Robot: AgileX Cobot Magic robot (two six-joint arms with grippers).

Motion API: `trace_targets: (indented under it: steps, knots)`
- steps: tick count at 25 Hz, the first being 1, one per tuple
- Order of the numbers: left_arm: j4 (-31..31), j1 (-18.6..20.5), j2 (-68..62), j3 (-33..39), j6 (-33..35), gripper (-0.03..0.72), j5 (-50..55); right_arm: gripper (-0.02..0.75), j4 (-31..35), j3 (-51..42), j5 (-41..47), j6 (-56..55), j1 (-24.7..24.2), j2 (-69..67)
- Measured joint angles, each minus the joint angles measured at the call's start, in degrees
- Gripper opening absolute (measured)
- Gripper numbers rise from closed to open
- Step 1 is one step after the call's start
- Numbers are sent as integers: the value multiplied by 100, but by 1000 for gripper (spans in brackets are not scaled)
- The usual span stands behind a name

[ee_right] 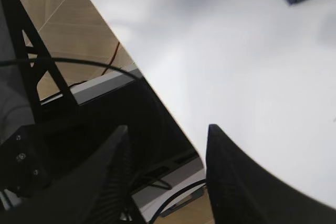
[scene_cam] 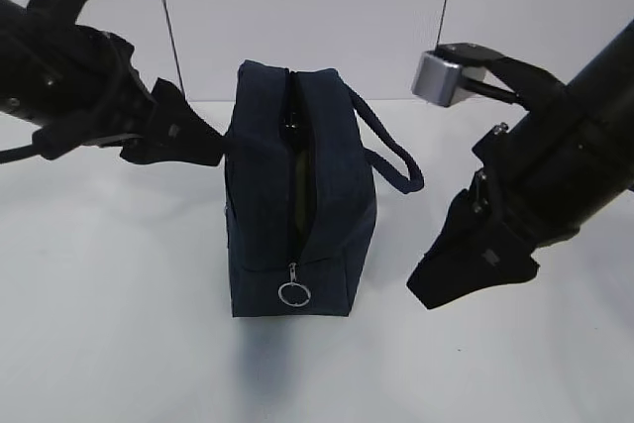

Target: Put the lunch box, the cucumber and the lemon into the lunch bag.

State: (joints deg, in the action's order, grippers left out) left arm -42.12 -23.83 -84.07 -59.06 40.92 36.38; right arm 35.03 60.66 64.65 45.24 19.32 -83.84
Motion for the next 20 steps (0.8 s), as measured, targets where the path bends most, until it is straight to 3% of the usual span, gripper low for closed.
trace_targets:
  steps: [5, 8, 11, 17, 20]
  knots:
    - [2, 0, -78, 0, 381, 355, 0, 368, 142, -702, -226, -63, 0, 0]
    - [2, 0, -78, 0, 454, 355, 0, 368, 696, -1327, -773, 90, 0, 108]
    - [2, 0, -78, 0, 544, 355, -50, 368, 1930, -2038, -1546, 758, 0, 518]
    - [-271, 0, -78, 0, 712, 355, -318, 368, 5878, -3586, -2817, 3667, 0, 1597]
    - [-676, 0, -78, 64, 1098, 355, -391, 367, 6468, -4083, -3084, 4343, 0, 1686]
